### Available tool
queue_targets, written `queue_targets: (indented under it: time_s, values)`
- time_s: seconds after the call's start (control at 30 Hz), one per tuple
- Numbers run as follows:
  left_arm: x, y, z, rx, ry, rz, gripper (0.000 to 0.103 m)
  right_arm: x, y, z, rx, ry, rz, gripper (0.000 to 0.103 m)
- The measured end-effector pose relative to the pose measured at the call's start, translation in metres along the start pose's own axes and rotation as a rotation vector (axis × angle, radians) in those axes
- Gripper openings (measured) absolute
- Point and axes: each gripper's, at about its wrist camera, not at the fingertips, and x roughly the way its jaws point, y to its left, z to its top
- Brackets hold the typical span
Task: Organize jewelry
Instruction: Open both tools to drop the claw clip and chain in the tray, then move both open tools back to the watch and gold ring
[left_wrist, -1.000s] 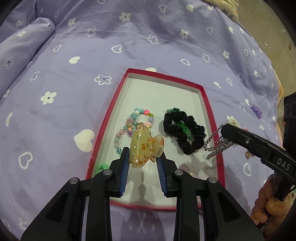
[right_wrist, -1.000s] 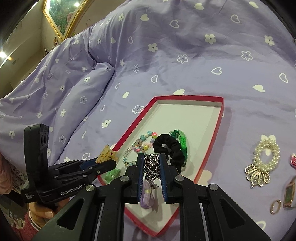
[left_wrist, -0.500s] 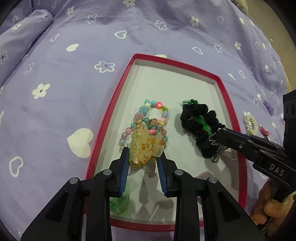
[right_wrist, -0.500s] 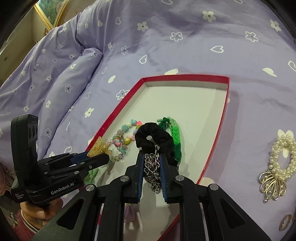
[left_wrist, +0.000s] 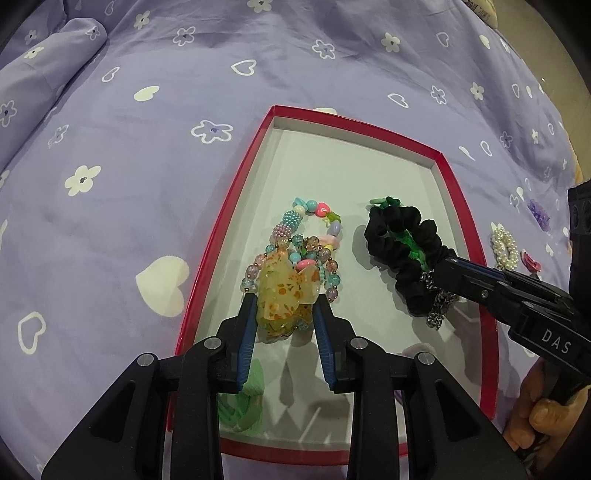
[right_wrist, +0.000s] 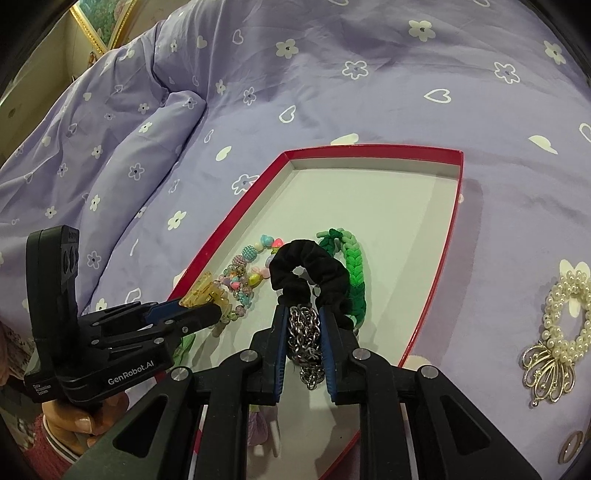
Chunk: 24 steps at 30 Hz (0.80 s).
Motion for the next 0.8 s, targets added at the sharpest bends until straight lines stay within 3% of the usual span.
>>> queue_targets:
  time_s: [0.43, 0.57, 0.8]
  values:
    - [-0.007, -0.002, -0.001, -0.001, 0.000, 0.001, 0.036, -0.005, 0.001, 0.000, 0.016, -0.010, 0.006, 0.022]
    - [-0.016, -0.003, -0.001, -0.003, -0.015, -0.001, 0.039, -0.012, 0.002, 0.001, 0.024, -0.027, 0.014, 0.033]
    - [-0.039, -0.005, -0.007, -0.039, -0.047, -0.032, 0.043, -0.041, 0.004, -0.003, 0.020, -0.068, 0.017, 0.039]
